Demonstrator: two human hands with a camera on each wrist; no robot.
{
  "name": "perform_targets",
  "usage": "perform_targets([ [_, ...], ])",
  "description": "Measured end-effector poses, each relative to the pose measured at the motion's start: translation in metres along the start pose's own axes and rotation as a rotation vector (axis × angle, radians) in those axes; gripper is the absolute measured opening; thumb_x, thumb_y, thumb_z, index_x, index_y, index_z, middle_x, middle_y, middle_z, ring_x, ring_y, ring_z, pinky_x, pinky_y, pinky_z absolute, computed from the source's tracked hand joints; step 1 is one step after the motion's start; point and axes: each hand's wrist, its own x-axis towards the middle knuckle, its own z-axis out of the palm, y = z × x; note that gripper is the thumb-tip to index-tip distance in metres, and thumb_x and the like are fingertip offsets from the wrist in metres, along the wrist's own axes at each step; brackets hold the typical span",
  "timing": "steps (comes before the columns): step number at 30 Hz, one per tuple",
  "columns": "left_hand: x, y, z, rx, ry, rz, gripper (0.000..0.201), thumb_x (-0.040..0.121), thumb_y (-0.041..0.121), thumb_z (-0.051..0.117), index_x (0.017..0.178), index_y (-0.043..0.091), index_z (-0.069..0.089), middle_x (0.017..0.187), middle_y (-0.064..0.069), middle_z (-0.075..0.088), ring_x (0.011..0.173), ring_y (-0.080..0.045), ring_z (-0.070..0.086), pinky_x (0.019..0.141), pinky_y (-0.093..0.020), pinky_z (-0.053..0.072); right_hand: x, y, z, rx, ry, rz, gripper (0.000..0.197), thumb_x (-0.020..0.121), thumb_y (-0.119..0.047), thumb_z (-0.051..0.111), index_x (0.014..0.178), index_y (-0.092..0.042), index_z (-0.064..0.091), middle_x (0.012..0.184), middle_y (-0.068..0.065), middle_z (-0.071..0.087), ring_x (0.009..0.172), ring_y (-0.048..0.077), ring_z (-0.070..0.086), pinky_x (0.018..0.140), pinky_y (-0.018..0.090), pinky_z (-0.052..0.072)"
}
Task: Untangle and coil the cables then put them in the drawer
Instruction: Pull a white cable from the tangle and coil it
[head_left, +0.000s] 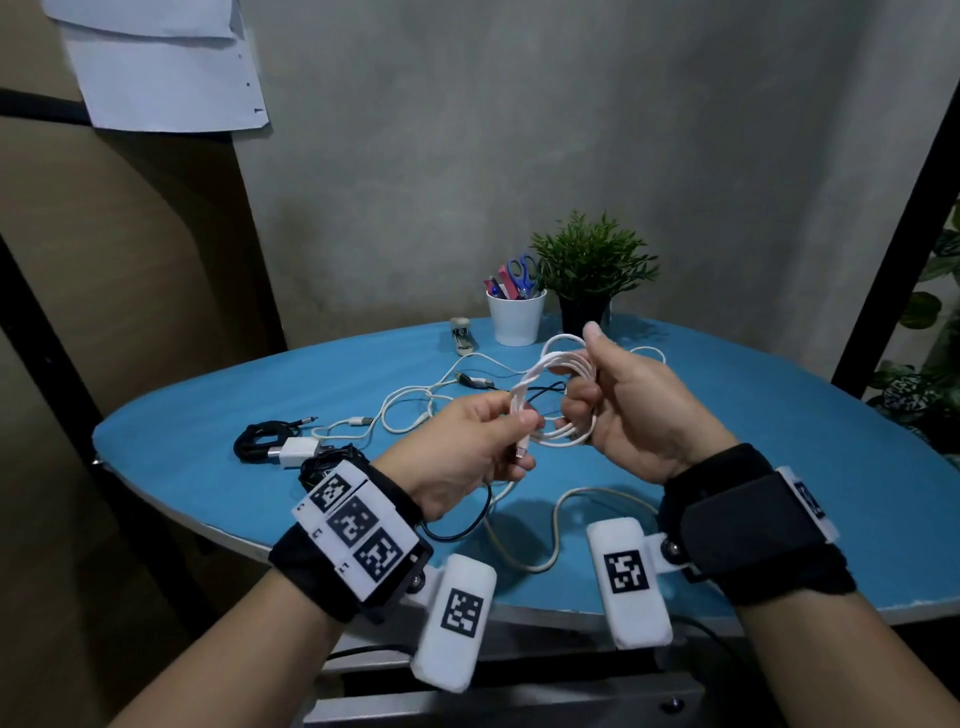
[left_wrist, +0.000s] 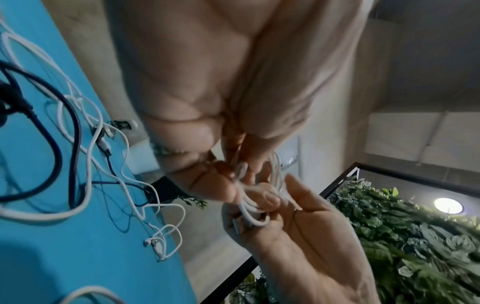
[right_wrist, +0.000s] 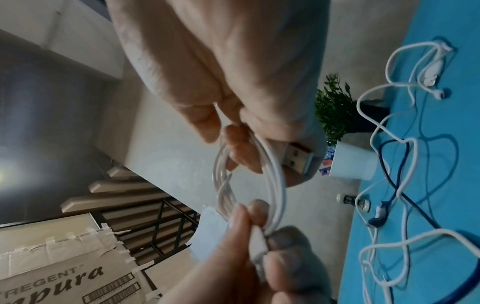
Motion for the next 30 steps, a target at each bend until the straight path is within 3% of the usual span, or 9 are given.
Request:
perform_targets([
  [5, 0.001, -0.004, 0.003, 0.076, 0.092, 0.012, 0.019, 0.084, 0.010, 0.066, 0.076, 0.011, 0.049, 0.053, 0.004, 0.059, 0.047, -0.007, 0.057, 0.043, -0.014, 0.042, 0.003, 0.004, 0.002, -0.007, 0.079, -0.094, 0.034, 0.100, -0.026, 0.039, 0.070, -0.013, 0.048, 0.046, -0.005, 0.030, 0.042, 0.010, 0.030, 0.056, 0.031, 0.036],
  [14, -0.002, -0.003, 0.006, 0.077, 0.058, -0.039, 0.018, 0.084, 0.008, 0.065, 0.071, 0.009, 0.053, 0.058, -0.003, 0.054, 0.043, -0.006, 0.053, 0.041, -0.014, 0.040, 0.009, 0.003, -0.002, 0.057, 0.105, -0.252, 0.030, 0.101, -0.018, 0.039, 0.072, -0.015, 0.046, 0.050, -0.007, 0.033, 0.045, 0.007, 0.033, 0.057, 0.029, 0.037],
  [19, -0.005, 0.001, 0.001, 0.144, -0.033, -0.081, 0.017, 0.089, 0.007, 0.058, 0.072, 0.006, 0.059, 0.057, 0.002, 0.058, 0.045, -0.004, 0.049, 0.043, -0.013, 0.039, 0.007, 0.007, -0.002, -0.273, 0.118, -0.368, 0.027, 0.100, -0.016, 0.041, 0.077, -0.014, 0.056, 0.053, -0.004, 0.037, 0.047, 0.007, 0.036, 0.054, 0.028, 0.034],
  [23, -0.003, 0.005, 0.000, 0.010, 0.068, -0.048, 0.018, 0.093, 0.009, 0.052, 0.076, 0.007, 0.057, 0.060, -0.001, 0.050, 0.047, -0.005, 0.050, 0.044, -0.013, 0.041, 0.007, 0.012, -0.007, -0.704, 0.117, -0.451, 0.017, 0.099, -0.024, 0.040, 0.094, -0.026, 0.056, 0.061, 0.000, 0.046, 0.059, 0.016, 0.044, 0.058, 0.036, 0.038],
  [26, -0.001, 0.009, 0.000, -0.125, 0.107, -0.014, 0.021, 0.096, 0.011, 0.047, 0.076, 0.009, 0.054, 0.062, -0.001, 0.051, 0.049, -0.006, 0.055, 0.046, -0.014, 0.044, 0.008, 0.014, -0.010, -0.831, 0.115, -0.487, 0.012, 0.098, -0.028, 0.041, 0.106, -0.028, 0.049, 0.066, -0.001, 0.049, 0.064, 0.020, 0.048, 0.066, 0.045, 0.045],
  [30, -0.004, 0.014, -0.004, -0.148, 0.015, 0.058, 0.021, 0.097, 0.012, 0.043, 0.078, 0.012, 0.052, 0.076, -0.001, 0.067, 0.067, -0.009, 0.065, 0.058, -0.017, 0.047, 0.013, 0.010, -0.011, -0.807, 0.217, -0.538, 0.015, 0.097, -0.029, 0.045, 0.090, -0.027, 0.058, 0.062, -0.004, 0.049, 0.062, 0.020, 0.049, 0.064, 0.043, 0.046],
])
